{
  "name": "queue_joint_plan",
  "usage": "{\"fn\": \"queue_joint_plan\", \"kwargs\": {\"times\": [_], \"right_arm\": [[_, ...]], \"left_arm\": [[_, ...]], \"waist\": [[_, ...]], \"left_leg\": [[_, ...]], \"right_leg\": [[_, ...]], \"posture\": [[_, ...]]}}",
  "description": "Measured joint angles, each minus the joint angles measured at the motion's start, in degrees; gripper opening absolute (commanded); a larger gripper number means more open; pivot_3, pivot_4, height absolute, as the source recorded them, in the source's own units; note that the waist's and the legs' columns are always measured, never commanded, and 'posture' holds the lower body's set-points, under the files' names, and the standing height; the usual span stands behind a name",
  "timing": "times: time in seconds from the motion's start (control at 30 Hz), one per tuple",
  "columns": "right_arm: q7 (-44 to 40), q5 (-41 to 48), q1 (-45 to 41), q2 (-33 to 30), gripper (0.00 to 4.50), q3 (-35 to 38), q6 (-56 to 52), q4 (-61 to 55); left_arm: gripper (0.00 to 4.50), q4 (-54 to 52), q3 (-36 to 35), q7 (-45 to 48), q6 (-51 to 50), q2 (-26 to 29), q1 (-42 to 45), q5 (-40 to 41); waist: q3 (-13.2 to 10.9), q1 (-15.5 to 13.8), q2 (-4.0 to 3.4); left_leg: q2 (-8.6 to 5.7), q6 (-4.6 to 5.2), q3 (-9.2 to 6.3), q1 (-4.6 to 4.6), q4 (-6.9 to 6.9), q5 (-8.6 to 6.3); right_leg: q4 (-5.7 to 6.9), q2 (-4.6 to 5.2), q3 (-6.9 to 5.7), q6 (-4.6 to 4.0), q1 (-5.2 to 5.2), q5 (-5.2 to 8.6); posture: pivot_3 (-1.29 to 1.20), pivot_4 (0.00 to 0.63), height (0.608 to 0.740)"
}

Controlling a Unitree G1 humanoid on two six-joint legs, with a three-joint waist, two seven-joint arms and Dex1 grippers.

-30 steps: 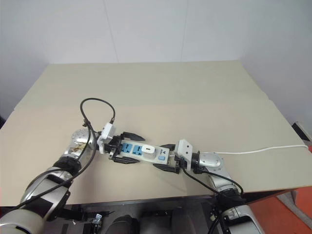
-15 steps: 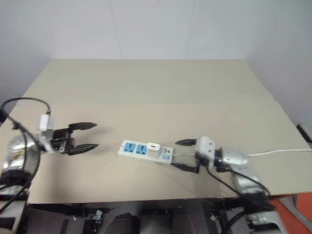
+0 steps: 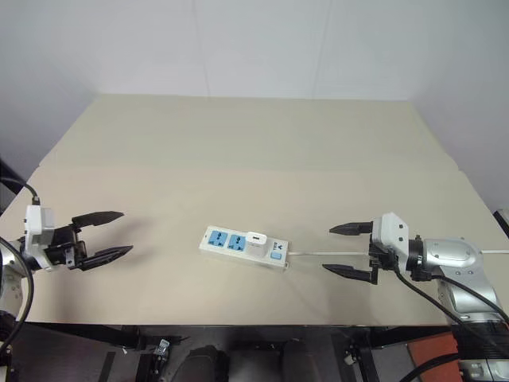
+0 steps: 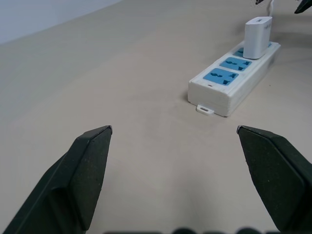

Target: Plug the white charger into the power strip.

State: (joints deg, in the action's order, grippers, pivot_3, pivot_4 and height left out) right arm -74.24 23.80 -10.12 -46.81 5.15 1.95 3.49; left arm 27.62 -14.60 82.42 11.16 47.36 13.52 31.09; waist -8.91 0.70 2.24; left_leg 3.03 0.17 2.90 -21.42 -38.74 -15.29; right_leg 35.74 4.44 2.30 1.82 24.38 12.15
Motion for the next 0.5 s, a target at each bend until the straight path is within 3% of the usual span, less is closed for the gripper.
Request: {"fn": "queue_joint_plan", "kwargs": {"times": [0.33,0.5], "right_arm": [[2.4,0.0,3.5,0.3,4.44,0.2,-0.5,-4.1],[3.7,0.0,4.3,0.3,4.44,0.4,-1.0,-4.4]], "left_arm": [[4.50,-1.4,0.0,-4.3,0.6,-2.1,-0.1,-3.8],[4.50,-5.8,-0.3,-2.4,-1.7,-3.1,-1.7,-0.6]], "waist": [[0.0,0.0,0.02],[0.0,0.1,0.03]], "left_leg": [[0.00,0.00,0.01,0.00,-0.01,0.00],[0.00,0.00,0.03,-0.01,-0.01,0.00]], "right_leg": [[0.00,-0.01,0.01,0.05,0.00,0.02],[-0.01,0.00,0.02,0.03,0.00,0.01]], "posture": [[0.00,0.150,0.740],[0.00,0.150,0.740]]}}
